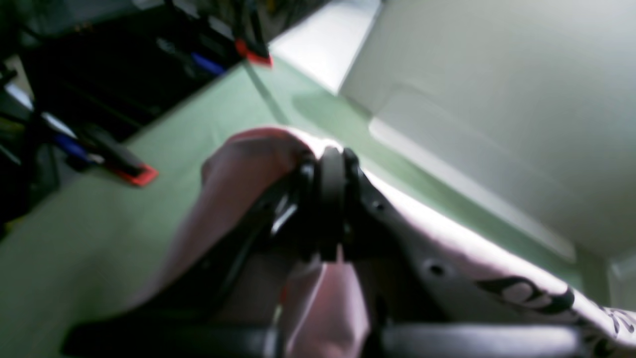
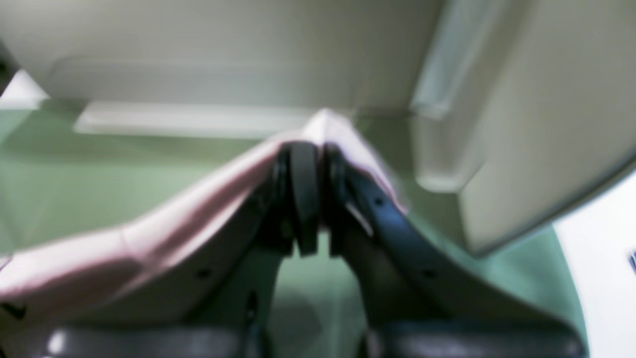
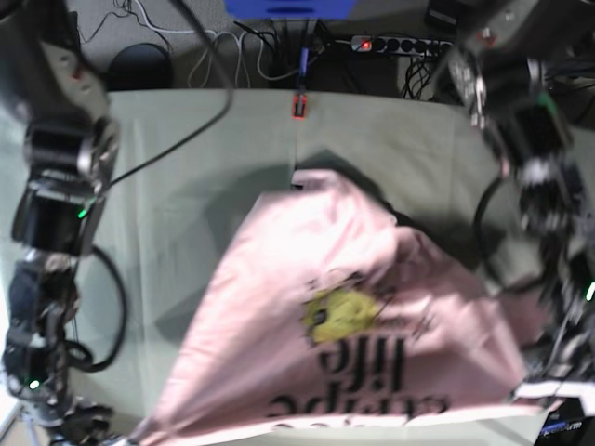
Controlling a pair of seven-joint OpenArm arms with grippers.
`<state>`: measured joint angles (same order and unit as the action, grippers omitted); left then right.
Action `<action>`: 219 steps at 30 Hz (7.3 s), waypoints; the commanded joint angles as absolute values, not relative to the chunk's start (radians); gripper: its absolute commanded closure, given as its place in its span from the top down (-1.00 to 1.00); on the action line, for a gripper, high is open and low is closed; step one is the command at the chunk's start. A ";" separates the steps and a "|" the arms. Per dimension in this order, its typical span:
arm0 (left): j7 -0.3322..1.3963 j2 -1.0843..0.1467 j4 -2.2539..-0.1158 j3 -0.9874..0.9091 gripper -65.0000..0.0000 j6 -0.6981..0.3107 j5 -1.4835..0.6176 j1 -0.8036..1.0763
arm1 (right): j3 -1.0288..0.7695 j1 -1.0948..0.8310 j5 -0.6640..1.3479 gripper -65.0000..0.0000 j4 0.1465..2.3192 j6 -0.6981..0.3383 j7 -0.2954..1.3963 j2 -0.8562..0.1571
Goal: Layout the t-shirt on the table in an organized manner, then fold the t-shirt properly
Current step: 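Lift the shirt with both grippers and shake it out over the table, then lower the shirt onto the table and release both grippers, then grasp the shirt's collar edge with both grippers and drag it outward, then grasp a shirt corner with the right gripper, left gripper holding the other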
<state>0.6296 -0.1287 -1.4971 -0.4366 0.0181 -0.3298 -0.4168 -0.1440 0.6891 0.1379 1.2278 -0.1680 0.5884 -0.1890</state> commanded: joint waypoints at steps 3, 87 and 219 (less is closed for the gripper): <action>0.593 -0.137 -1.397 -0.400 -0.99 0.013 -0.332 -0.553 | -0.150 0.774 0.140 -1.00 1.185 -0.163 0.529 -0.251; 0.219 -0.124 -1.532 -0.294 -0.99 0.007 -0.341 0.165 | 0.070 -0.165 0.147 -1.00 1.603 -0.165 0.449 0.030; 0.406 -0.165 -1.409 -0.776 0.32 0.004 -0.648 0.337 | 0.120 0.248 0.157 0.40 1.127 -0.306 0.447 -0.226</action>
<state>0.4324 -0.1452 -1.3891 -0.7689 0.0109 -0.6449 0.3328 0.1226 0.2260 0.1486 1.1114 -0.2920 0.4702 -0.2222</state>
